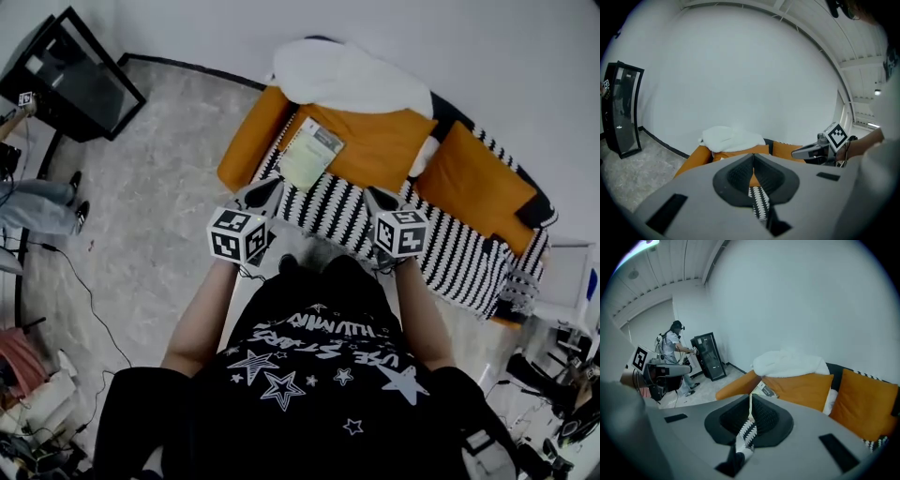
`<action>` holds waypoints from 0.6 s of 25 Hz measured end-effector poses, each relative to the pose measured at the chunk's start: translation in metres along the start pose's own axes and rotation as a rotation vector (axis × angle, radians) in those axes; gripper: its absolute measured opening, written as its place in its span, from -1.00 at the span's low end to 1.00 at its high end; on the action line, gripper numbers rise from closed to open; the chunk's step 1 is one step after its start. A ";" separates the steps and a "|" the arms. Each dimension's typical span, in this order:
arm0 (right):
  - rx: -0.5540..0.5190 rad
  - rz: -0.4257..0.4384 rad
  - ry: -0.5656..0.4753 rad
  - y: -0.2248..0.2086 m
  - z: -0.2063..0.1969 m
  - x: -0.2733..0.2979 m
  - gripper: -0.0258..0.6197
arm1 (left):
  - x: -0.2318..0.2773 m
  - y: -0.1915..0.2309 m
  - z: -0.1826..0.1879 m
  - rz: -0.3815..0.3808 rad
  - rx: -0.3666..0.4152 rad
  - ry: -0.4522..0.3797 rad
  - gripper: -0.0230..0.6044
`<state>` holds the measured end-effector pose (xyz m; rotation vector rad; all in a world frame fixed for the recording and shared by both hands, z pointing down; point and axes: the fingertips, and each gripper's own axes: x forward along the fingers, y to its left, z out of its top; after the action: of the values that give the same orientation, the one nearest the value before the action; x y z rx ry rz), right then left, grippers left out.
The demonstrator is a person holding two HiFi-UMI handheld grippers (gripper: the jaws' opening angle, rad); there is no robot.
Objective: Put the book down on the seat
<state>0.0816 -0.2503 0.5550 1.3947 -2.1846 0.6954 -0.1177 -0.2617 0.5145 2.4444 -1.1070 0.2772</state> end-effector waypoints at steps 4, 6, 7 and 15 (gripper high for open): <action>0.017 0.021 -0.019 -0.006 0.003 -0.006 -0.82 | 0.002 -0.005 0.005 0.018 0.005 -0.013 -0.90; 0.022 0.030 -0.031 -0.009 0.005 -0.012 -0.82 | 0.003 -0.013 0.006 0.023 0.003 -0.021 -0.90; 0.021 0.036 -0.036 -0.011 0.005 -0.016 -0.82 | 0.004 -0.019 0.006 0.023 0.003 -0.022 -0.90; 0.004 0.093 -0.038 -0.024 -0.018 -0.054 -0.82 | 0.011 -0.079 -0.015 0.035 0.004 -0.009 -0.90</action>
<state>0.1265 -0.2105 0.5395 1.3253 -2.2917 0.7119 -0.0517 -0.2162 0.5068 2.4335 -1.1554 0.2795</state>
